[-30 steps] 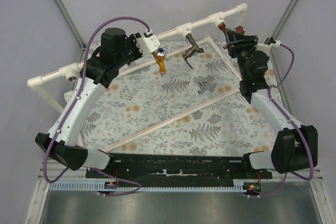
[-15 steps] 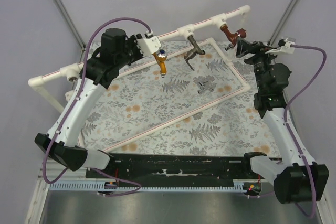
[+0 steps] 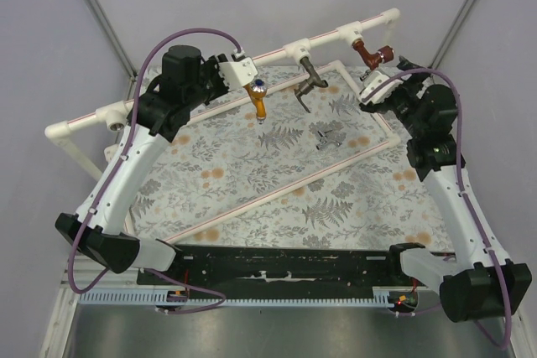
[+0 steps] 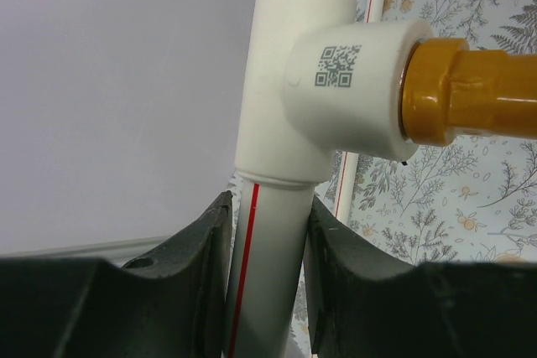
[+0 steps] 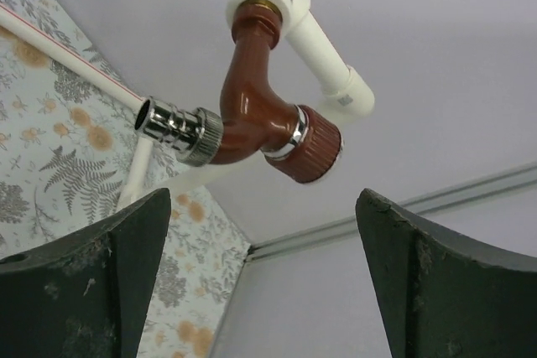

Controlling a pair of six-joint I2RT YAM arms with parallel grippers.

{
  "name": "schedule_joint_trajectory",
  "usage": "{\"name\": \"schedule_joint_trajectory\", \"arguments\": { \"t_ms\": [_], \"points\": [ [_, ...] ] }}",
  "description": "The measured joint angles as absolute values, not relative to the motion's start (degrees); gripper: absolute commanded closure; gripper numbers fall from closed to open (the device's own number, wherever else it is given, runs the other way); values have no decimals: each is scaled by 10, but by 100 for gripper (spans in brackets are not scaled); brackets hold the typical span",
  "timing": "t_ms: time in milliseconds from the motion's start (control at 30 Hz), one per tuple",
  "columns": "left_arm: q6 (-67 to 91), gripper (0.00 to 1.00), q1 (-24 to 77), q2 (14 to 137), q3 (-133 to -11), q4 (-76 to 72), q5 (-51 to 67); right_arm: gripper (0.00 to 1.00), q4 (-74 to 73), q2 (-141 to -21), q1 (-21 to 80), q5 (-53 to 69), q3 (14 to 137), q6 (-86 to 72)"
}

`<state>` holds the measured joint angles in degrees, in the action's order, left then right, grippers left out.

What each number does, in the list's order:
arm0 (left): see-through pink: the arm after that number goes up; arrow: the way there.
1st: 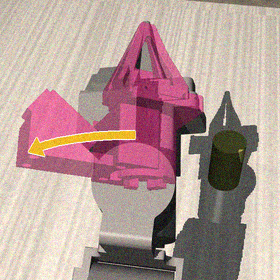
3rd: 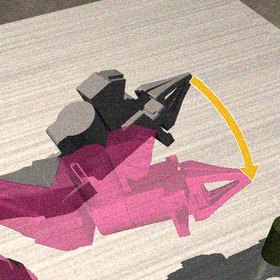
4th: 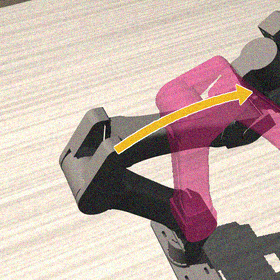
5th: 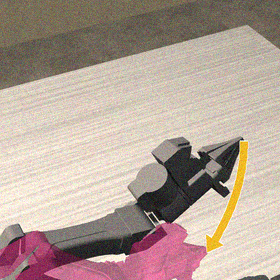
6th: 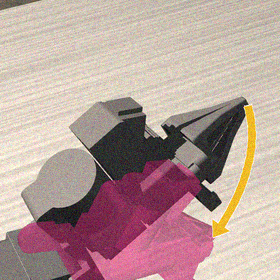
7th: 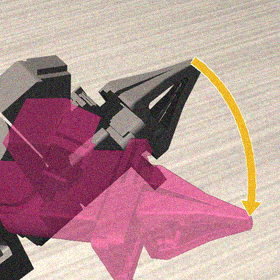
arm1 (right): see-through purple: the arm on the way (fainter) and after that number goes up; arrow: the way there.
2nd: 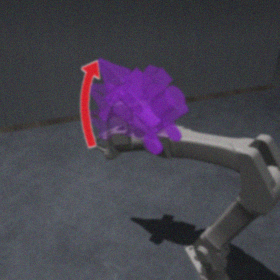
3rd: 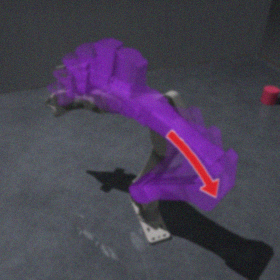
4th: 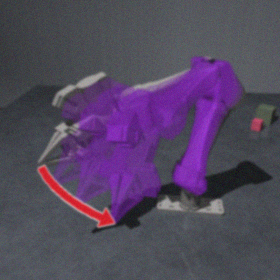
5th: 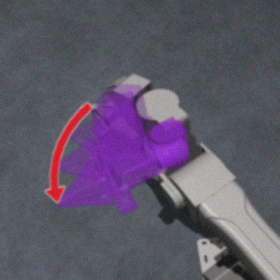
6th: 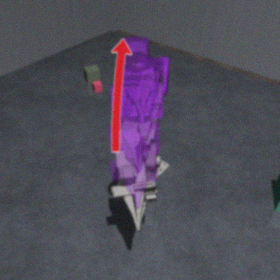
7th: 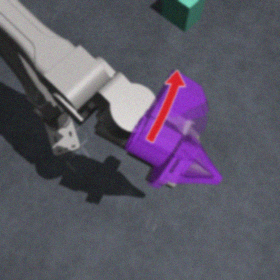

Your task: Install the water faucets

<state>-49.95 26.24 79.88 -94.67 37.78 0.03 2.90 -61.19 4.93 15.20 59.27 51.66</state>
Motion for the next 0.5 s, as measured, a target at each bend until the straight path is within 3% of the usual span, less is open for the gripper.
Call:
{"name": "schedule_joint_trajectory", "arguments": {
  "t_ms": [167, 300, 500],
  "points": [
    [-500, 98, 262, 799, -947, 378, 1, 11, 26, -646, 81, 150, 611, 623],
    [-500, 98, 262, 798, -947, 378, 1, 28, 59, -677, 96, 144, 612, 654],
    [-500, 98, 262, 797, -947, 378, 1, 78, 136, -724, 96, 124, 612, 586]
  ]
}}
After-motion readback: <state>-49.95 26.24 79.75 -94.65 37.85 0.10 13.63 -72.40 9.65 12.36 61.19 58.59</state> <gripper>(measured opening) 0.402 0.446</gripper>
